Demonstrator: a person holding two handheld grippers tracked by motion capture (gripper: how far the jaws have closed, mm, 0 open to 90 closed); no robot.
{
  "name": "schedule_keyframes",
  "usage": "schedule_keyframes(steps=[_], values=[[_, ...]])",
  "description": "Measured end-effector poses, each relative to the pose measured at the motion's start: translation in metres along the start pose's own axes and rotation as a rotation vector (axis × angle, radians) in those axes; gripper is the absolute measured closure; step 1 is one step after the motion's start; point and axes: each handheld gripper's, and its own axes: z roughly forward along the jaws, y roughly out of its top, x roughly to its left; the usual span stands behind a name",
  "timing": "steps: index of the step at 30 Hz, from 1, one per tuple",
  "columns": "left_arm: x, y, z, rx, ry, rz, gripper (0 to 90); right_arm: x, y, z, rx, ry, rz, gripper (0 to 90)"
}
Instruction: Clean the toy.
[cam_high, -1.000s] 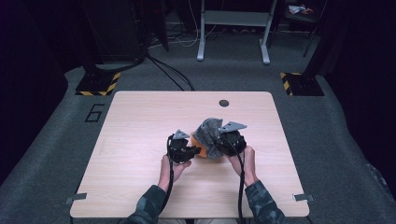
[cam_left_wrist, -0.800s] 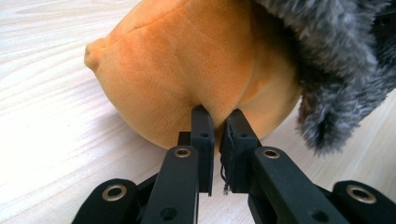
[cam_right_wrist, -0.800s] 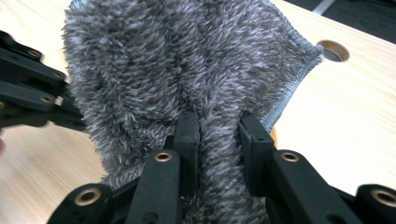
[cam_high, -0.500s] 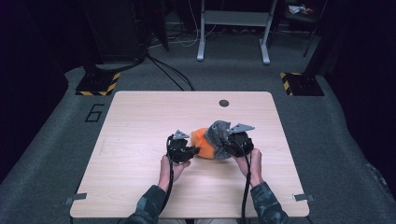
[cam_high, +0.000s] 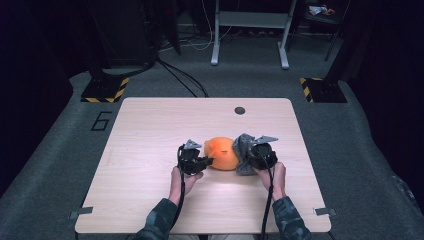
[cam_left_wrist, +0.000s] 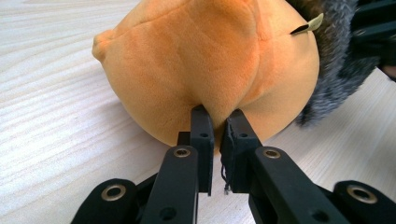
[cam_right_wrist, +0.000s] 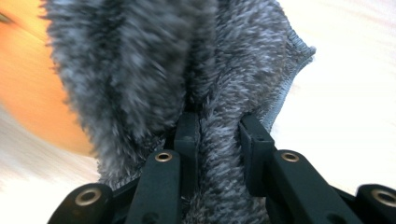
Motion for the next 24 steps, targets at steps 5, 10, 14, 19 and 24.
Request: schedule_keyframes(steps=[5, 10, 14, 19, 24], values=[[0.0, 0.0, 0.0, -0.004, 0.007, -0.002, 83.9, -0.003, -0.007, 0.018, 0.076, -0.033, -0.011, 72.3], [0.002, -0.002, 0.0, -0.012, 0.006, -0.017, 83.9, -0.011, -0.013, 0.027, 0.099, 0.003, 0.034, 72.1], [0.0, -0.002, 0.001, -0.008, 0.003, -0.002, 83.8, -0.016, -0.009, 0.007, 0.053, -0.016, 0.046, 72.4], [-0.002, -0.002, 0.002, -0.01, 0.006, 0.005, 83.7, -0.011, 0.008, -0.025, -0.038, -0.001, 0.019, 72.3], [-0.003, -0.001, 0.002, -0.01, 0.009, 0.006, 83.7, 0.015, 0.03, -0.042, -0.093, 0.042, -0.063, 72.3]])
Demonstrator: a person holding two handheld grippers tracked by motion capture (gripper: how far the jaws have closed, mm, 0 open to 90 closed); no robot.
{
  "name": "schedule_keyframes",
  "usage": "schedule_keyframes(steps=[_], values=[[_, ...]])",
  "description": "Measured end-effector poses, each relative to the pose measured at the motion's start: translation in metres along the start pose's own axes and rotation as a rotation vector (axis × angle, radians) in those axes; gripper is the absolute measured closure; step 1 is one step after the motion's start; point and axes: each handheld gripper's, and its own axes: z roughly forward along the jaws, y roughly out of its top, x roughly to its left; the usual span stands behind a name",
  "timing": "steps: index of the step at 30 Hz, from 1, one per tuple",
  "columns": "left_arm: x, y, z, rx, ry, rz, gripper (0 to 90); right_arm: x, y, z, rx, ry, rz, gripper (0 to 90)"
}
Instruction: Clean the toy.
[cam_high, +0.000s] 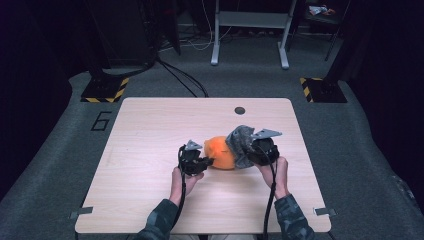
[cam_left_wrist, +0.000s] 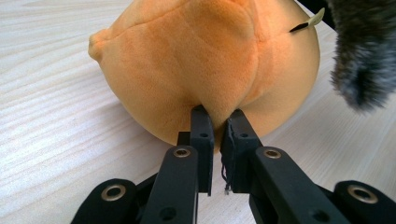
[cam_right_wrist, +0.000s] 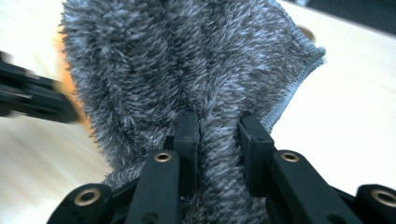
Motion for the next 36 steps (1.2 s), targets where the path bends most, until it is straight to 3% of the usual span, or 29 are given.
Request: schedule_keyframes(steps=[2, 7, 10, 12, 15, 36], values=[[0.0, 0.0, 0.0, 0.0, 0.001, 0.0, 83.7, 0.009, 0.007, 0.0, -0.004, 0.017, -0.041, 72.2], [-0.001, 0.0, 0.0, 0.005, 0.0, 0.007, 83.7, 0.034, 0.019, 0.012, 0.017, 0.047, -0.089, 71.9], [0.0, -0.001, 0.0, 0.01, 0.006, 0.001, 83.6, 0.04, 0.02, 0.019, 0.026, 0.039, -0.13, 71.8], [0.001, -0.001, -0.001, 0.006, 0.005, 0.005, 83.6, 0.041, 0.02, 0.02, 0.036, 0.037, -0.123, 71.8], [0.0, -0.001, 0.0, 0.005, 0.0, 0.007, 83.5, 0.037, 0.018, 0.021, 0.027, 0.036, -0.131, 71.7], [0.002, -0.003, 0.001, 0.008, -0.018, -0.013, 83.5, -0.004, -0.014, 0.025, 0.078, -0.02, 0.008, 71.8]])
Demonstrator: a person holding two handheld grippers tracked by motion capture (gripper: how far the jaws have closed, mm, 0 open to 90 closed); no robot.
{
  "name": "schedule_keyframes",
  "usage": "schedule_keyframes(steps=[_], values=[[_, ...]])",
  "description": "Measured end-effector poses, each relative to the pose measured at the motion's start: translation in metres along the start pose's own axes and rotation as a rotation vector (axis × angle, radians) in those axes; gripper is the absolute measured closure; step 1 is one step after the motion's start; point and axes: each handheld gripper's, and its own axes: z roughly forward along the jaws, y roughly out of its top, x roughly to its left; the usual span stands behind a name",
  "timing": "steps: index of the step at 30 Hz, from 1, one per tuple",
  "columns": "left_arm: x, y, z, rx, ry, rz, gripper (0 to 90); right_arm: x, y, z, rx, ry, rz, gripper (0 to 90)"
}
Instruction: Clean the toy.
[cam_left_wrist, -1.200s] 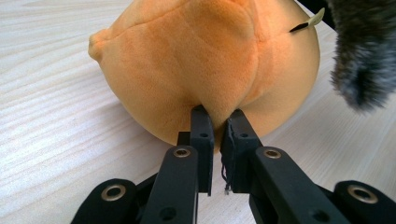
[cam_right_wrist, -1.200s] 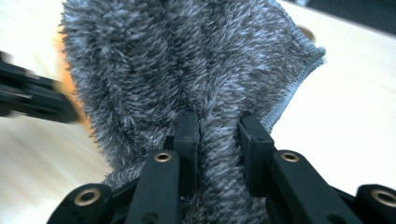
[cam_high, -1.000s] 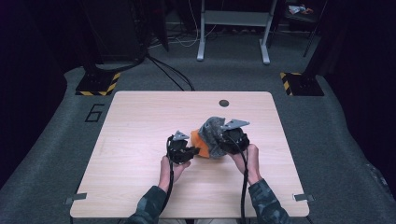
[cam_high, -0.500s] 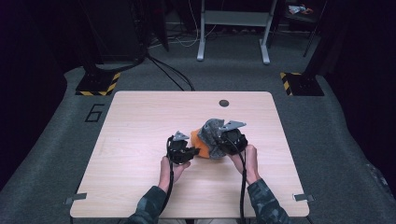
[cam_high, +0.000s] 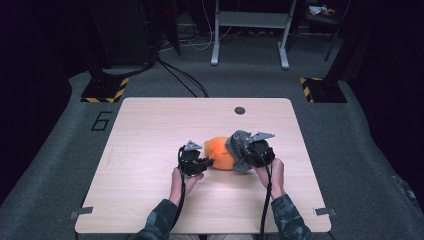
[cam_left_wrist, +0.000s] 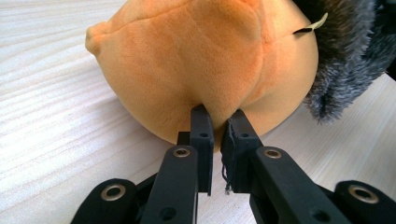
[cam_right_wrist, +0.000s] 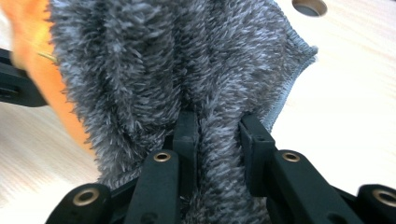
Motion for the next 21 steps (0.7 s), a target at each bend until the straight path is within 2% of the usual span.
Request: schedule_keyframes(steps=[4, 9, 17, 21], values=[[0.001, 0.001, 0.0, 0.005, -0.005, 0.002, 83.5, -0.006, -0.006, 0.005, 0.018, -0.019, 0.014, 71.8], [0.002, 0.0, 0.0, 0.005, -0.009, -0.003, 83.5, -0.013, -0.015, 0.017, 0.067, -0.04, 0.035, 71.9], [0.004, -0.001, 0.0, 0.004, -0.008, -0.011, 83.5, -0.019, -0.031, 0.046, 0.14, -0.017, 0.081, 71.8], [0.004, 0.0, 0.0, 0.01, -0.003, -0.008, 83.4, -0.021, -0.031, 0.046, 0.141, -0.016, 0.089, 71.8]])
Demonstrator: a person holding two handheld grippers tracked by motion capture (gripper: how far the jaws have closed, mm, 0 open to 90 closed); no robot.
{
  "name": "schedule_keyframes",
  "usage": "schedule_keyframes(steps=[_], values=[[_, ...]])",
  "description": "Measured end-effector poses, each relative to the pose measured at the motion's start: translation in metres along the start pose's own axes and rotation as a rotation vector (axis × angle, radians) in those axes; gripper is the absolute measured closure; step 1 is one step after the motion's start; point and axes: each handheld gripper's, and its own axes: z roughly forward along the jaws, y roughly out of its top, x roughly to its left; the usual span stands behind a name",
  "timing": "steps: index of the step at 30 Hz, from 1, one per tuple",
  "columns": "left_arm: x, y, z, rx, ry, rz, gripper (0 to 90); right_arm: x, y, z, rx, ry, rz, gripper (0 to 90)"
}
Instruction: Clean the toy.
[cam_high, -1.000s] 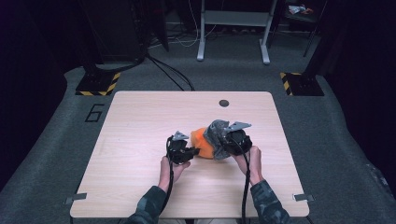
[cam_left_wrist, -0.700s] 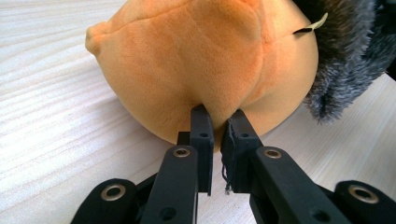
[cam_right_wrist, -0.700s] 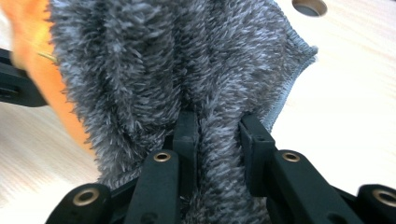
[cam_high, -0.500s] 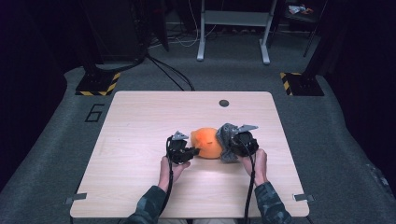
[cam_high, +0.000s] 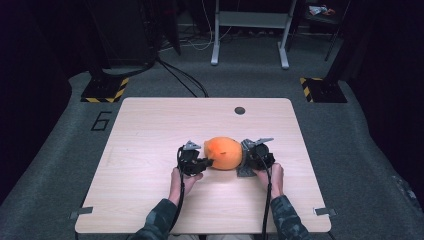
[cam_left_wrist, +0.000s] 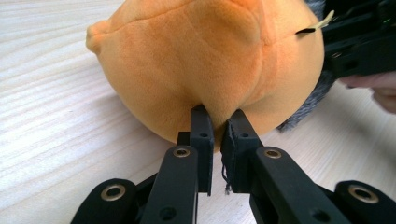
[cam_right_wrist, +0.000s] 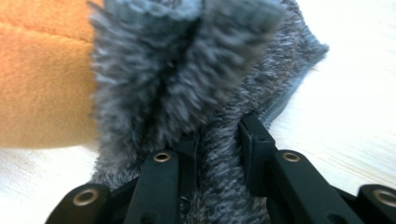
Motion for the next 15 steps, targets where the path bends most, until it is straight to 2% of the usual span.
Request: schedule_keyframes(steps=[4, 8, 12, 15], values=[[0.001, 0.0, -0.001, 0.003, -0.003, 0.002, 83.3, -0.006, 0.0, -0.018, -0.036, -0.007, 0.006, 71.8], [0.001, 0.0, -0.001, -0.001, -0.002, -0.001, 83.3, -0.006, 0.007, -0.046, -0.103, -0.029, -0.012, 71.8], [0.001, 0.0, -0.001, 0.0, -0.004, -0.001, 83.2, 0.005, 0.019, -0.072, -0.162, -0.029, -0.05, 71.7], [0.001, -0.001, -0.001, -0.003, -0.005, -0.002, 83.0, 0.019, 0.029, -0.08, -0.188, 0.005, -0.094, 71.6]])
